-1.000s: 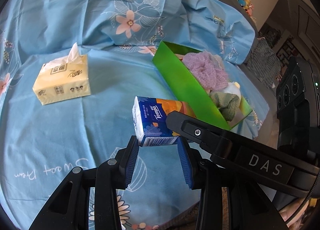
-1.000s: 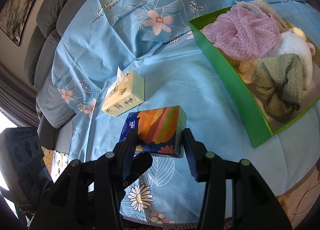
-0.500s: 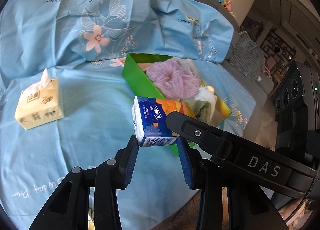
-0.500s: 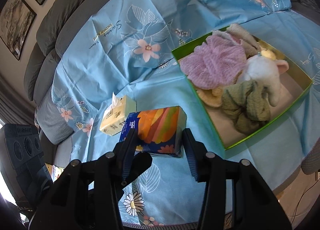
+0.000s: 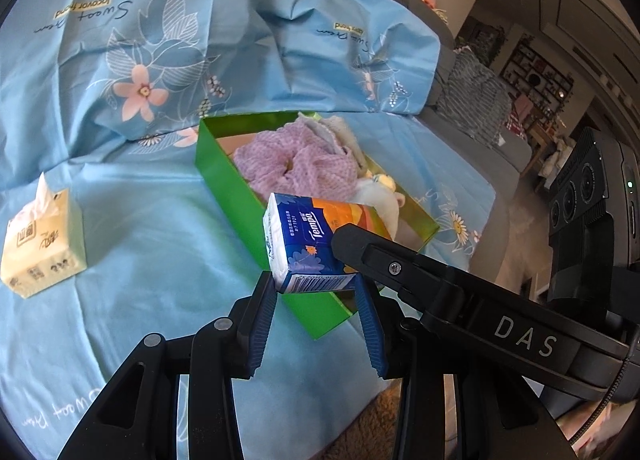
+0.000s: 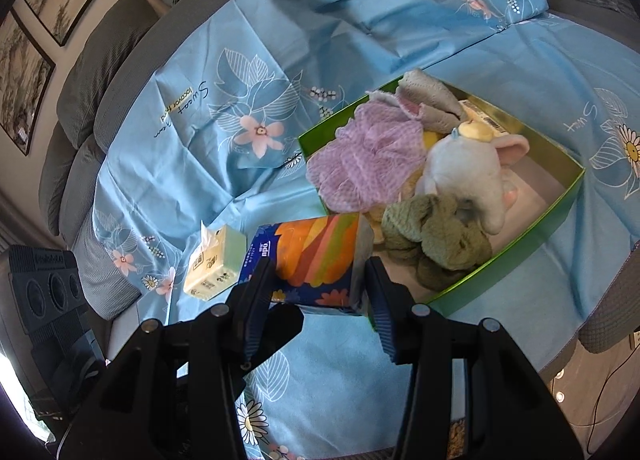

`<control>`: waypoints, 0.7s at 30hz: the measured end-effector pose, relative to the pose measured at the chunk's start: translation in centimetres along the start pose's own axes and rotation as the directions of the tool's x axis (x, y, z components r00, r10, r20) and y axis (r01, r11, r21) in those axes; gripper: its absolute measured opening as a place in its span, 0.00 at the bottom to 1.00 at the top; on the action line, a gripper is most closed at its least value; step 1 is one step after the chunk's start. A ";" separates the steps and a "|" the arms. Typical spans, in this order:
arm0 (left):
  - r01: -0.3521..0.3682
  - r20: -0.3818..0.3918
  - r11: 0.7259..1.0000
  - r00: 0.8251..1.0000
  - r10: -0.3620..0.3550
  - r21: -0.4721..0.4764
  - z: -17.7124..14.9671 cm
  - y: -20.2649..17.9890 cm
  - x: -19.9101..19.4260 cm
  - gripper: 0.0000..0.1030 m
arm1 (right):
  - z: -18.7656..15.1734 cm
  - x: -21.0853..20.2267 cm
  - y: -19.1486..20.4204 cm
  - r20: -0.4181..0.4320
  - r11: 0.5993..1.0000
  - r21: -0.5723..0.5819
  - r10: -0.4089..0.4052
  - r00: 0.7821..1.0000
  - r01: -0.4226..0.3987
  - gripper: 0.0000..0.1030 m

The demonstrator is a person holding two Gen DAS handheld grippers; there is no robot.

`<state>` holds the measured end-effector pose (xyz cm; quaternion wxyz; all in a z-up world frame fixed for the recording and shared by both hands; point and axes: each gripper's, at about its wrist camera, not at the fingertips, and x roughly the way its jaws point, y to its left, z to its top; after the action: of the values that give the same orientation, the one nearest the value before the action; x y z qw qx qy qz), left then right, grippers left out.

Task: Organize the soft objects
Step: 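Carry the tissue packet with the right gripper over the green box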

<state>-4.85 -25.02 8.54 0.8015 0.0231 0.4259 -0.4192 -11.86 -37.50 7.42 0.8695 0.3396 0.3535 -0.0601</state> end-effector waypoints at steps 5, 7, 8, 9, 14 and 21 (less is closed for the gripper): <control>0.014 -0.008 0.999 1.000 -0.014 0.028 0.9 -1.2 0.8 0.39 | 1.0 -0.6 -0.9 0.026 1.000 0.013 -0.011 1.000 0.010 0.46; 0.014 -0.010 0.999 1.000 -0.013 0.040 1.2 -1.7 1.1 0.39 | 1.3 -0.8 -1.5 0.033 1.000 0.026 -0.010 0.999 0.009 0.46; 0.015 -0.010 0.999 1.000 -0.015 0.041 1.3 -1.9 1.2 0.39 | 1.4 -0.9 -1.7 0.035 1.000 0.030 -0.009 0.999 0.008 0.46; 0.017 -0.011 0.999 1.000 -0.016 0.041 1.4 -2.0 1.3 0.39 | 1.5 -0.9 -1.9 0.037 0.999 0.035 -0.009 0.999 0.008 0.46; 0.029 -0.014 0.998 1.000 -0.028 0.054 2.1 -2.7 1.9 0.39 | 2.3 -1.2 -2.6 0.051 0.999 0.043 -0.018 0.999 0.016 0.46; 0.046 -0.012 0.997 0.999 -0.045 0.064 3.9 -3.6 2.6 0.39 | 4.2 -1.6 -3.2 0.066 0.998 0.051 -0.028 0.997 0.024 0.46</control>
<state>-4.00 -30.57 10.38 0.7884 0.0413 0.4170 -0.4505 -11.80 -42.82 8.89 0.8712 0.3545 0.3272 -0.0916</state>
